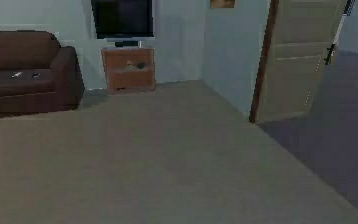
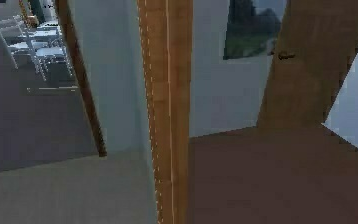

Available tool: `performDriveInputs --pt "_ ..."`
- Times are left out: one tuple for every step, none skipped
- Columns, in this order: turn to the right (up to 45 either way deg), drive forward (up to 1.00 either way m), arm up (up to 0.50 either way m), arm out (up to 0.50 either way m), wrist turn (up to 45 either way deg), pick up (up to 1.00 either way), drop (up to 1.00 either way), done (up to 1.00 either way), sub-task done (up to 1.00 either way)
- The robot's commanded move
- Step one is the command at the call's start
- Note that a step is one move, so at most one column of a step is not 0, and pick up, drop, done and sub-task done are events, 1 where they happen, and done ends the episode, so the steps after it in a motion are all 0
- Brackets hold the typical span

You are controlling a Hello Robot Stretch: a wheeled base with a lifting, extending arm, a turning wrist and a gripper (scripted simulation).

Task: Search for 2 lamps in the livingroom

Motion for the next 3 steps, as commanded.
performDriveInputs --pt "-39.0 0.0 0.0 0.0 0.0 0.0 0.0 0.0 0.0" --pt "0.0 0.5 0.0 0.0 0.0 0.0 0.0 0.0 0.0" --pt "-21.0 0.0 0.0 0.0 0.0 0.0 0.0 0.0 0.0"
